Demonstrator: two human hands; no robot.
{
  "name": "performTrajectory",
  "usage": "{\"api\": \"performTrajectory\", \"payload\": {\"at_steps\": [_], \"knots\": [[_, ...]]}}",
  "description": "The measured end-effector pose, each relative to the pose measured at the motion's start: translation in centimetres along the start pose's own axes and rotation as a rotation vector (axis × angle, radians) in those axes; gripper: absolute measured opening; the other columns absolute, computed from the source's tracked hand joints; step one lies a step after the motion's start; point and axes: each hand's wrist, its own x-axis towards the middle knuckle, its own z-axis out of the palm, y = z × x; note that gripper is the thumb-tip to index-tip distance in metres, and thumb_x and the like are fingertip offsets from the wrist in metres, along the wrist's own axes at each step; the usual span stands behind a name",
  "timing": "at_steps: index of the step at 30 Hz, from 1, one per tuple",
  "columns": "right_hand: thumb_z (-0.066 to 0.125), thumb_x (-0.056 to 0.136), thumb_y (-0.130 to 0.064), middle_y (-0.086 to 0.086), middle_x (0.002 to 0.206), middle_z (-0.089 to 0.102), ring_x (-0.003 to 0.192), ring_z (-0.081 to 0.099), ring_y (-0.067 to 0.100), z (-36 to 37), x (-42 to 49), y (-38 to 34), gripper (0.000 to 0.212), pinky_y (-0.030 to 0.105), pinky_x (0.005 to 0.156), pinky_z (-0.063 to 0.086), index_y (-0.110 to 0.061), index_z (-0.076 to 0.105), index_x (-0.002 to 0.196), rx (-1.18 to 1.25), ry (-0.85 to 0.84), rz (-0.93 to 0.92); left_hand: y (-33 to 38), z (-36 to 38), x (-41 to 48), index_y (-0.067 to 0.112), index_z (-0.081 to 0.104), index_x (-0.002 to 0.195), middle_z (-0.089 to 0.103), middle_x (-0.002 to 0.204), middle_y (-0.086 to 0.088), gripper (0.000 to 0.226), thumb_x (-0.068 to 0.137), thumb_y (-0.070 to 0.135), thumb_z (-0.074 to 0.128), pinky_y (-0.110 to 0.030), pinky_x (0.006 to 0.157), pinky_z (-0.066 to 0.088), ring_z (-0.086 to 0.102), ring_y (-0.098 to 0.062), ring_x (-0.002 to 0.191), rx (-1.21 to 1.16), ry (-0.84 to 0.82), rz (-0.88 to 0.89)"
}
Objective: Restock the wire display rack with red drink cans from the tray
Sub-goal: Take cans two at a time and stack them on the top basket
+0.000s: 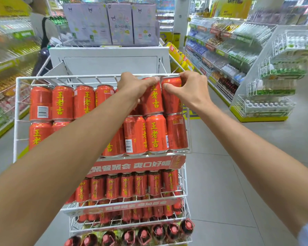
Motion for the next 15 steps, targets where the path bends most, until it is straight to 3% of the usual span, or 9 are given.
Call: {"api": "performTrajectory", "payload": {"at_steps": [4,11,15], "knots": [[0.070,0.069,-0.065,-0.002,0.081,0.076,0.080,0.071,0.017,0.0,-0.2,0.0,0.050,0.038,0.078,0.058,-0.019,0.077,0.088,-0.011,0.026,-0.001,-0.3,0.4,0.5,0.014,0.063,0.088,0.078,0.095,-0.015,0.096,0.015,0.071,0.090,-0.056,0.059,0.064,0.079,-0.030,0.077,0.019,0.005,-0.007],[0.070,0.071,-0.064,0.001,0.089,0.078,0.090,0.072,0.023,0.5,-0.3,-0.3,0.052,0.039,0.083,0.058,-0.019,0.078,0.095,-0.052,0.068,-0.003,0.5,0.2,-0.4,0.013,0.062,0.090,0.077,0.100,-0.015,0.092,0.017,0.063,0.090,-0.057,0.059,0.064,0.079,-0.029,0.083,0.001,-0.022,-0.032],[0.073,0.071,-0.066,-0.001,0.083,0.077,0.086,0.071,0.020,0.3,0.2,0.4,0.051,0.033,0.076,0.054,-0.020,0.079,0.091,-0.047,0.014,0.016,1.0,0.4,-1.1,0.017,0.058,0.086,0.076,0.099,-0.011,0.080,0.026,0.053,0.096,-0.054,0.075,0.065,0.078,-0.027,0.088,0.008,-0.071,-0.051]]}}
